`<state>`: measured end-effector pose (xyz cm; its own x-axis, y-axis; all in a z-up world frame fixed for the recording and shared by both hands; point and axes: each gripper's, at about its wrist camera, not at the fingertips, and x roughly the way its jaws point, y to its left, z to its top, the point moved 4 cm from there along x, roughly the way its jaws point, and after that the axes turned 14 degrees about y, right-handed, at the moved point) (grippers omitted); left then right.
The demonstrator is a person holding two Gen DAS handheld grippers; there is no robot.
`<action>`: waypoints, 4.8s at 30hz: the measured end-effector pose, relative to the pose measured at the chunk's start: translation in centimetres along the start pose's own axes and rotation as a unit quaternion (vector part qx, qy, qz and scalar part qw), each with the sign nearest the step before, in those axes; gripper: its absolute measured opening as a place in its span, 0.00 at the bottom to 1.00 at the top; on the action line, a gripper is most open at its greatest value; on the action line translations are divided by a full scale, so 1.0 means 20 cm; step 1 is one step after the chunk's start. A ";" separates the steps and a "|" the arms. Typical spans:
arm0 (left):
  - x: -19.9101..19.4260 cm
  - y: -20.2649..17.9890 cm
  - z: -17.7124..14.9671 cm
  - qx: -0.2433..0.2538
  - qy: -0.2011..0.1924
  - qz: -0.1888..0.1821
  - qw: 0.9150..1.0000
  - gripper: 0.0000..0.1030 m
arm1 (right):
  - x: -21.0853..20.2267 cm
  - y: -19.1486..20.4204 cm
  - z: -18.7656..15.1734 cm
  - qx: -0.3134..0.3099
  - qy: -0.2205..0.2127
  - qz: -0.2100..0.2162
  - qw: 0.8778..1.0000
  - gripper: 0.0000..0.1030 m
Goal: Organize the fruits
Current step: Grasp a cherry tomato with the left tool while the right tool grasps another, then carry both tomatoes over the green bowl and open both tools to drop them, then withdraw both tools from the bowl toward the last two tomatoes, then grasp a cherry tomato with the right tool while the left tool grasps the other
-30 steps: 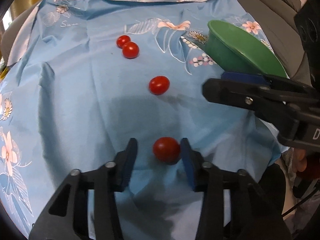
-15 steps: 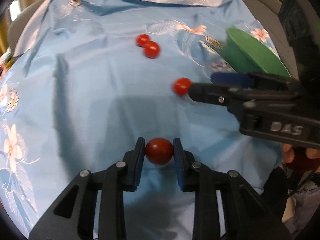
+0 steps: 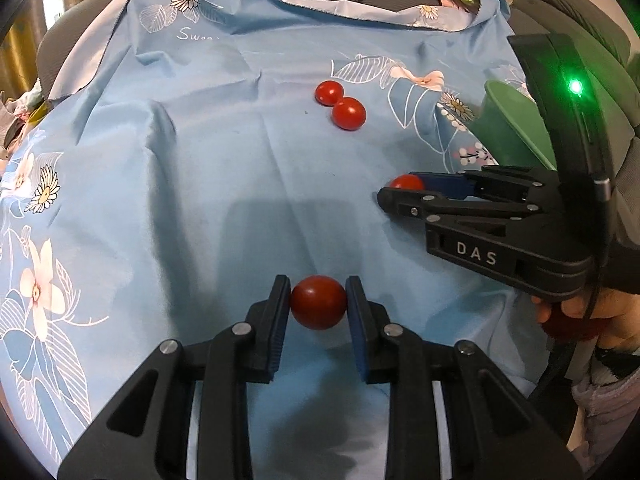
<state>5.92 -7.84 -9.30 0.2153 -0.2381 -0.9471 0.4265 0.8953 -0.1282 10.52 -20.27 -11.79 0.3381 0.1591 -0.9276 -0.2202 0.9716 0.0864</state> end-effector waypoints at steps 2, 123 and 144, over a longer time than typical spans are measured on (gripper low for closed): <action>-0.01 0.00 0.00 0.001 -0.002 0.001 1.000 0.27 | -0.01 0.00 -0.01 -0.001 -0.003 0.004 1.000 0.31; -0.42 0.13 -0.04 -0.059 -0.127 0.142 0.980 0.99 | -0.63 0.11 -0.14 0.000 -0.125 0.009 0.992 0.48; -0.18 0.25 0.32 -0.047 -0.093 0.066 0.992 0.99 | -0.04 -0.07 0.32 0.035 -0.031 0.003 0.999 0.48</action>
<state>12.94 -4.88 -4.66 0.4259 -0.1744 -0.8878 0.3013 0.9526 -0.0426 16.37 -20.59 -8.79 0.3929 0.1733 -0.9031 -0.1595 0.9800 0.1186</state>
